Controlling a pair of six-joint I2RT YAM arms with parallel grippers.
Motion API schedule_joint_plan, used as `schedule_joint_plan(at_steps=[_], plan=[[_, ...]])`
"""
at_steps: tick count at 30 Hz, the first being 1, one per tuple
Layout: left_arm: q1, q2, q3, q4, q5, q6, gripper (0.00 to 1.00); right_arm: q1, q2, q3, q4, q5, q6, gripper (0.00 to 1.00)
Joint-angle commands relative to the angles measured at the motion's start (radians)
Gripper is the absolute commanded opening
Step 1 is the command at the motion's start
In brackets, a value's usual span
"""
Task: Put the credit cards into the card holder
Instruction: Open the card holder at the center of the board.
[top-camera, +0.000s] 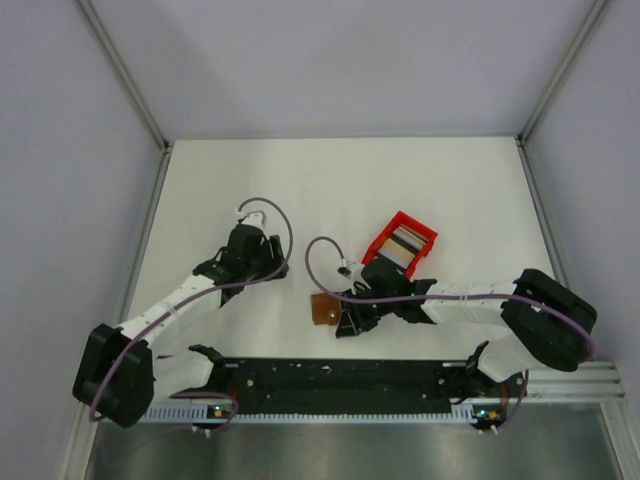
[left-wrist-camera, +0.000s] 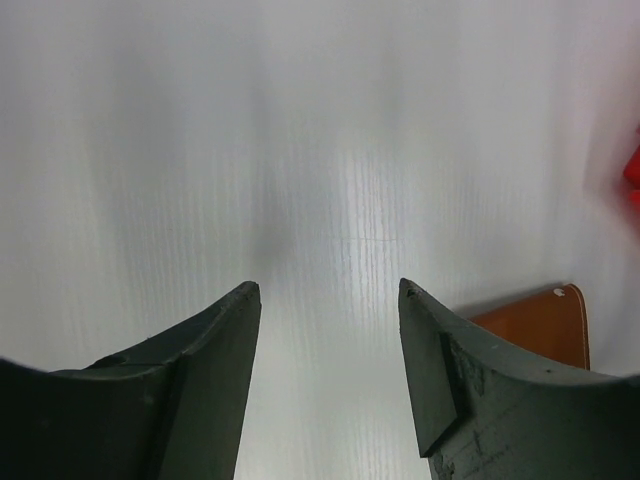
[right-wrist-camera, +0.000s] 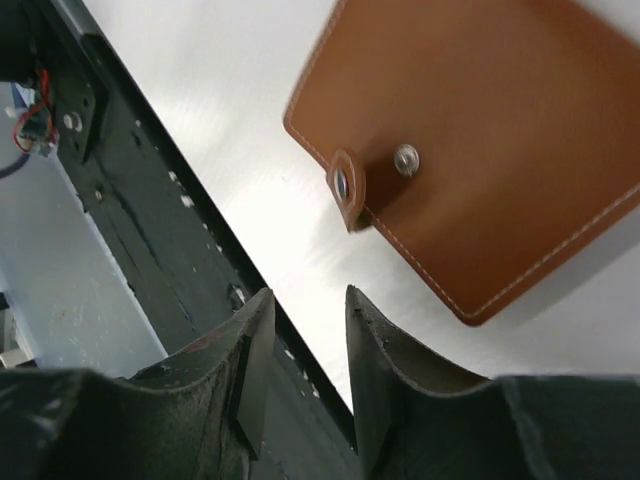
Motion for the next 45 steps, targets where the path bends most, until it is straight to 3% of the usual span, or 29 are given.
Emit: schedule_joint_plan(at_steps=[1, 2, 4, 5, 8, 14, 20, 33, 37, 43, 45], plan=[[0.000, 0.020, -0.010, 0.083, 0.124, 0.055, 0.62, 0.017, -0.040, -0.050, 0.027, -0.013, 0.065, 0.37], [0.000, 0.026, -0.008, 0.097, 0.166, 0.068, 0.62, 0.015, -0.054, -0.059, 0.025, 0.018, 0.101, 0.41], [0.000, 0.041, -0.010, 0.152, 0.252, 0.104, 0.66, 0.015, -0.085, -0.082, 0.033, 0.087, 0.168, 0.62], [0.000, 0.053, -0.004, 0.176, 0.289, 0.108, 0.68, 0.012, -0.096, -0.094, 0.069, 0.105, 0.200, 0.67], [0.000, 0.104, 0.013, 0.241, 0.384, 0.114, 0.75, -0.006, -0.099, -0.103, 0.111, 0.161, 0.309, 0.74], [-0.008, 0.268, 0.049, 0.327, 0.524, 0.095, 0.77, -0.038, -0.044, -0.073, 0.139, 0.176, 0.484, 0.76], [-0.020, 0.329, 0.021, 0.371, 0.541, 0.080, 0.76, -0.043, 0.027, -0.045, 0.171, 0.194, 0.573, 0.76], [-0.051, 0.270, -0.186, 0.526, 0.535, -0.072, 0.53, -0.153, 0.157, 0.104, 0.263, 0.086, 0.432, 0.75], [-0.051, 0.199, -0.171, 0.451, 0.435, -0.072, 0.54, -0.161, 0.099, 0.168, 0.106, 0.136, 0.295, 0.72], [-0.051, 0.034, -0.105, 0.305, 0.298, -0.038, 0.70, -0.176, -0.118, 0.271, -0.212, 0.375, -0.008, 0.78], [-0.051, 0.006, -0.070, 0.269, 0.283, -0.020, 0.71, -0.212, -0.166, 0.294, -0.283, 0.441, -0.075, 0.80]])
